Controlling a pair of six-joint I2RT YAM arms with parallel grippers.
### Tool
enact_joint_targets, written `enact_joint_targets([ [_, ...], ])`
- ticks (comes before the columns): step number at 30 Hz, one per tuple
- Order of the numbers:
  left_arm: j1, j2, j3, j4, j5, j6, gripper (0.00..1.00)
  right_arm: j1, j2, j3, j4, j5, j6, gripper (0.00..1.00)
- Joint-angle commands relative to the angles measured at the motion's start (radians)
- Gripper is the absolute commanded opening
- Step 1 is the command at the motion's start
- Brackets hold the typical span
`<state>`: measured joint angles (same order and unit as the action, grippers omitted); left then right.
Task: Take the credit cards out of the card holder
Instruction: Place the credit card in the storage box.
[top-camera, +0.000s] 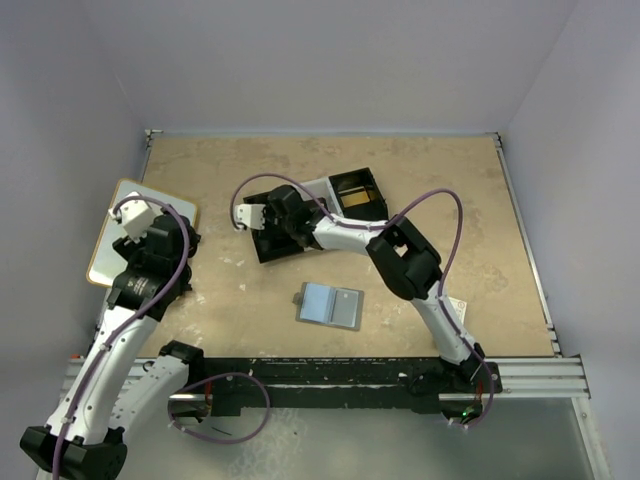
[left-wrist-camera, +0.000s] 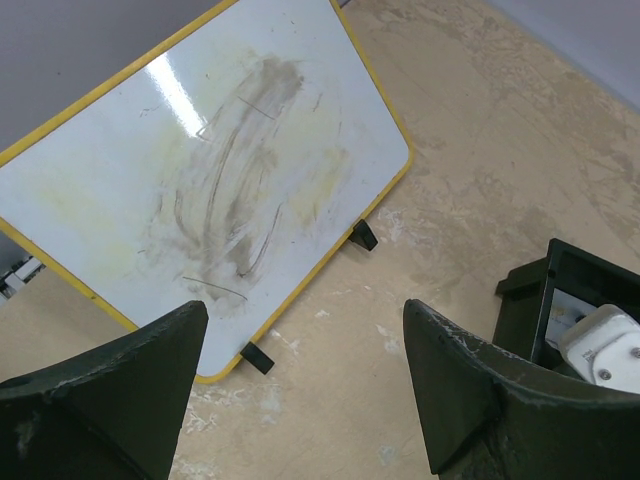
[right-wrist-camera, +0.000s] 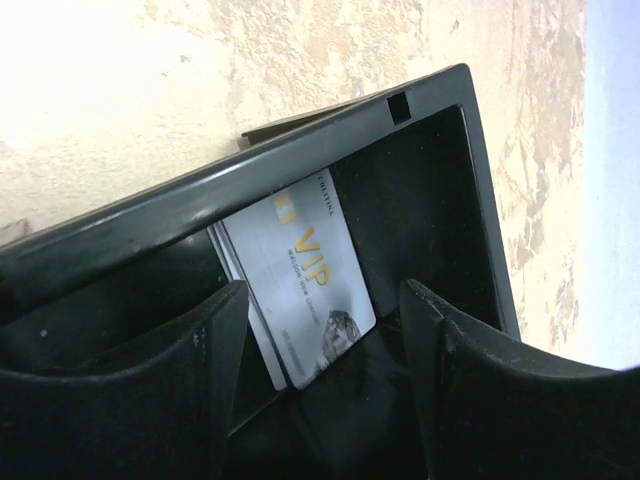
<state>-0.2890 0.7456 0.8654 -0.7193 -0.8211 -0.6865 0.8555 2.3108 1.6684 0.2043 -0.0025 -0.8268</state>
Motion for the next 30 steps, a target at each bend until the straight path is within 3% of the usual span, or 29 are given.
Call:
enact_joint_targets([
  [1, 0.001, 0.001, -0.001, 0.026, -0.004, 0.010, 0.77, -0.012, -0.098, 0.011, -0.050, -0.054, 0.031, 0.73],
  [9, 0.001, -0.011, -0.004, 0.026, -0.004, 0.008, 0.77, -0.026, -0.134, -0.005, -0.001, -0.046, 0.100, 0.75],
  [14, 0.001, -0.003, -0.005, 0.024, 0.005, 0.007, 0.77, -0.039, -0.276, -0.086, 0.112, -0.043, 0.247, 0.75],
  [17, 0.001, 0.008, -0.004, 0.025, 0.010, 0.008, 0.77, -0.071, -0.396, -0.177, 0.168, 0.005, 0.435, 0.80],
  [20, 0.001, 0.016, -0.003, 0.026, 0.015, 0.009, 0.77, -0.138, -0.532, -0.276, 0.156, 0.063, 0.720, 0.90],
  [22, 0.001, 0.019, -0.003, 0.031, 0.026, 0.014, 0.77, -0.182, -0.618, -0.381, 0.119, 0.106, 0.924, 0.92],
  [24, 0.001, 0.024, -0.007, 0.039, 0.046, 0.022, 0.76, -0.188, -0.702, -0.484, 0.092, 0.166, 1.042, 0.95],
  [27, 0.001, 0.034, -0.009, 0.051, 0.077, 0.032, 0.75, -0.187, -0.805, -0.615, 0.045, 0.137, 1.184, 0.97],
  [30, 0.001, 0.036, -0.001, 0.069, 0.140, 0.056, 0.72, -0.190, -0.841, -0.646, -0.140, 0.130, 1.275, 0.98],
])
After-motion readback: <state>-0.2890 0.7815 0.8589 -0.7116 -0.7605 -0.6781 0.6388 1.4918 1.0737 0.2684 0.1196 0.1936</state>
